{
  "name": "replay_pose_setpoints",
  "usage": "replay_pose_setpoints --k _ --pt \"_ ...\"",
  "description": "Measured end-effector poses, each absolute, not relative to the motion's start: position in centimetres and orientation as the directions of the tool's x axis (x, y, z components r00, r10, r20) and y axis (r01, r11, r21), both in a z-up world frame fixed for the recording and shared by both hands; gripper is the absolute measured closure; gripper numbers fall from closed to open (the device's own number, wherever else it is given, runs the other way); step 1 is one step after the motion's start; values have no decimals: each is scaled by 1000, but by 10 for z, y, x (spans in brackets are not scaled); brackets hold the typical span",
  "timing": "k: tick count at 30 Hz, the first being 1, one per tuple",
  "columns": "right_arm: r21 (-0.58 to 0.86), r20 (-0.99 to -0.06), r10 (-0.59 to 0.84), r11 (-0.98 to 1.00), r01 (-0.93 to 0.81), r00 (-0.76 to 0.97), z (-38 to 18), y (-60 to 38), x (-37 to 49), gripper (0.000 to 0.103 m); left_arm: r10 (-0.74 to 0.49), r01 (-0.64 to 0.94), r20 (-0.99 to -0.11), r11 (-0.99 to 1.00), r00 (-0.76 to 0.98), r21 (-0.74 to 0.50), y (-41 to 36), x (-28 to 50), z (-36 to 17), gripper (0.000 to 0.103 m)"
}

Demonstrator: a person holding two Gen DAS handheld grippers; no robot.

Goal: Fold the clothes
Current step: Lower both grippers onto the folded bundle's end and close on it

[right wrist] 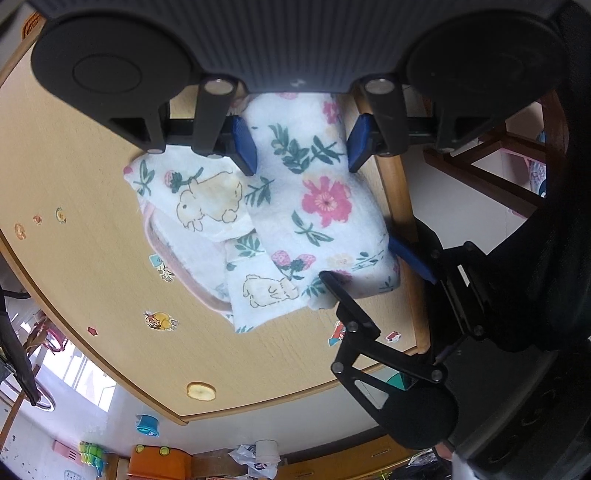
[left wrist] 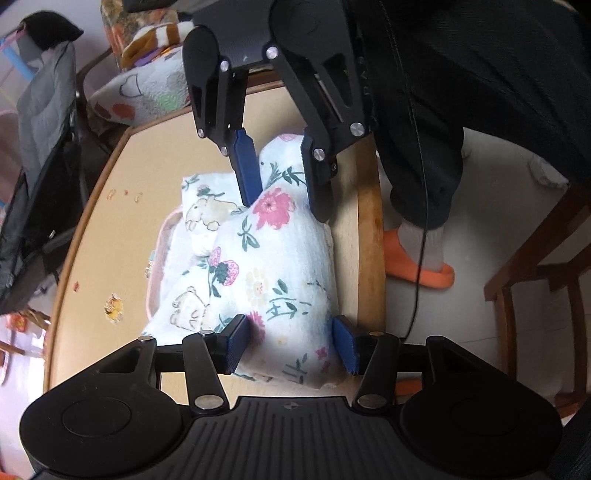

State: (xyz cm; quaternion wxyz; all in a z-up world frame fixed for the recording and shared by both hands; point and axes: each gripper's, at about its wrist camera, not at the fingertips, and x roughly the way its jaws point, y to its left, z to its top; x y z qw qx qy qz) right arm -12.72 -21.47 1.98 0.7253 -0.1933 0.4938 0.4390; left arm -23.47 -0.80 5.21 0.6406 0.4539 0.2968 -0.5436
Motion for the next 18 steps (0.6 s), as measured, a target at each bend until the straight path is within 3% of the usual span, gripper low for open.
replay_pose_setpoints --k 8,18 --pt "80 -891 415 546 -834 186 27 -211 -140 50 -438 984 -881 98 178 150 4 -230 55 55" --pt "-282 -855 301 413 -866 422 37 -203 -204 50 -437 988 -888 121 144 101 13 -235 56 55"
